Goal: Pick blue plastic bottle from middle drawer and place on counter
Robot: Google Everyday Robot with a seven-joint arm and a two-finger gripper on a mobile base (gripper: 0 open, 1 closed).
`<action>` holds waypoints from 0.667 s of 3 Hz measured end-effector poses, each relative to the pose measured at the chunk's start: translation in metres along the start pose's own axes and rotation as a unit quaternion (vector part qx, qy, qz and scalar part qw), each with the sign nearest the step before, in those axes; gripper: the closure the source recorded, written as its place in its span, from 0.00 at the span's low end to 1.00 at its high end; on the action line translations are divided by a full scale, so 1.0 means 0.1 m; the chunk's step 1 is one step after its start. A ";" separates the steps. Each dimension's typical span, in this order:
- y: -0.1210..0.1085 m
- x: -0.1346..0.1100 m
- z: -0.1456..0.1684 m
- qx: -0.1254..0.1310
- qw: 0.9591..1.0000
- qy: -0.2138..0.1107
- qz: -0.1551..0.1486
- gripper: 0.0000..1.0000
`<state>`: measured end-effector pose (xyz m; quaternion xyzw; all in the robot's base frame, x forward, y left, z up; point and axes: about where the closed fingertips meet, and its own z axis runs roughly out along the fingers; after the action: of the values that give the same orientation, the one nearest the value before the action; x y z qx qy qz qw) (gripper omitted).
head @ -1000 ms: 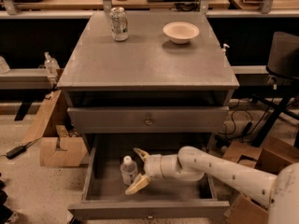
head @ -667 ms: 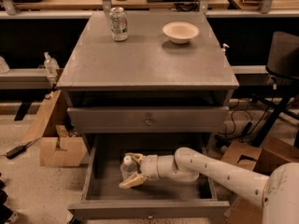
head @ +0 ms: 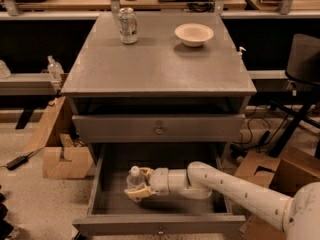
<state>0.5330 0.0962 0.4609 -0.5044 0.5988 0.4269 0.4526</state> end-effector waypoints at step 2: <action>0.53 -1.47 -1.29 0.009 0.999 -0.019 0.039 1.00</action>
Offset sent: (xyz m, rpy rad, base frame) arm -0.0680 -0.1492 0.3123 -0.0676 -0.0166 -0.0634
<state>0.4786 0.0099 0.6362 -0.4683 0.6130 0.4480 0.4520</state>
